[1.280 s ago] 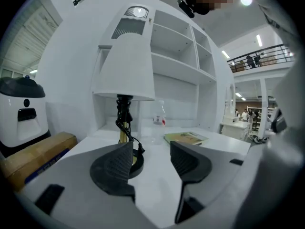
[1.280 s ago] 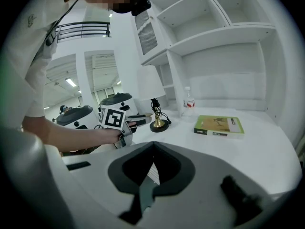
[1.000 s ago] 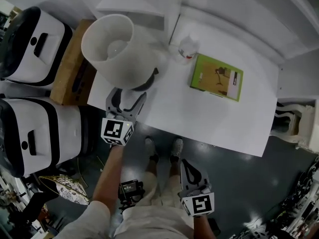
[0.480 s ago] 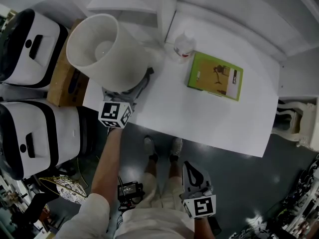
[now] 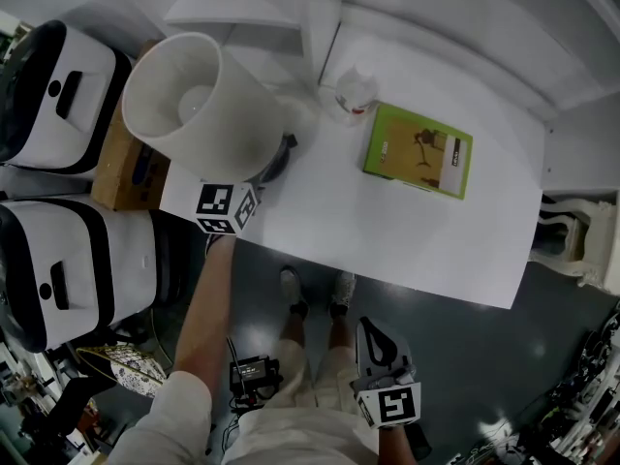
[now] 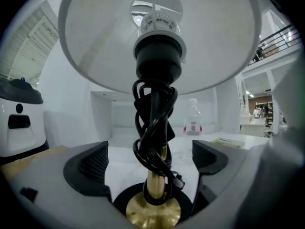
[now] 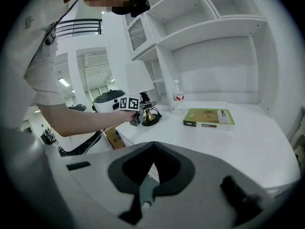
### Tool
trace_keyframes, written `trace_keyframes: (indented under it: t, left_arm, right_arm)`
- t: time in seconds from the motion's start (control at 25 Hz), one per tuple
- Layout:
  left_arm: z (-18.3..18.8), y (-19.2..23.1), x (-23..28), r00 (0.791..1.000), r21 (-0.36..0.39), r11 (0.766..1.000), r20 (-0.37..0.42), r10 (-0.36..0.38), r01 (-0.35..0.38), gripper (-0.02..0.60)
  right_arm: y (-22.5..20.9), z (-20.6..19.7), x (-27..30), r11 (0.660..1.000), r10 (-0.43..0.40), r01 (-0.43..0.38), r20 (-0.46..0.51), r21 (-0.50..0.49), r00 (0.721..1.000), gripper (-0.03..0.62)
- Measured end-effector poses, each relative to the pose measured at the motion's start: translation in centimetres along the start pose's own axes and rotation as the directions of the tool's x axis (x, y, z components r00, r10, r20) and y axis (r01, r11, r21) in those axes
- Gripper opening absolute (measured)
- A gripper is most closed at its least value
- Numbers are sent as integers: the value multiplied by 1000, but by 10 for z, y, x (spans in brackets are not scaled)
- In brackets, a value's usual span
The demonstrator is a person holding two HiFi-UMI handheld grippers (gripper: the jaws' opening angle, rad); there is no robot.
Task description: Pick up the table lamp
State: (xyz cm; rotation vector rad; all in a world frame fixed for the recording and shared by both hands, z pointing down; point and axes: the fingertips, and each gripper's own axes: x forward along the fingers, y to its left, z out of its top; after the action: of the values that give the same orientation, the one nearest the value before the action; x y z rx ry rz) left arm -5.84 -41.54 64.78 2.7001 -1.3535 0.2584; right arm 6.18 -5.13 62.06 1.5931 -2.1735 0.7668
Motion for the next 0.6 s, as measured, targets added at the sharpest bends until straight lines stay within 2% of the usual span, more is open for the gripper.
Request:
trace_keyframes:
  t: [0.4,0.6]
  left_arm:
    - [19,0,19,1000,49,999,9,-9,8,520]
    - [7,-3,25,999,9,999,-28,-46,46,517]
  right_arm:
    - [0,-1,1,1000,2,-2,-1,0,1000,12]
    - [-1,-1,-2,1000,-3,3,4,0,1000,11]
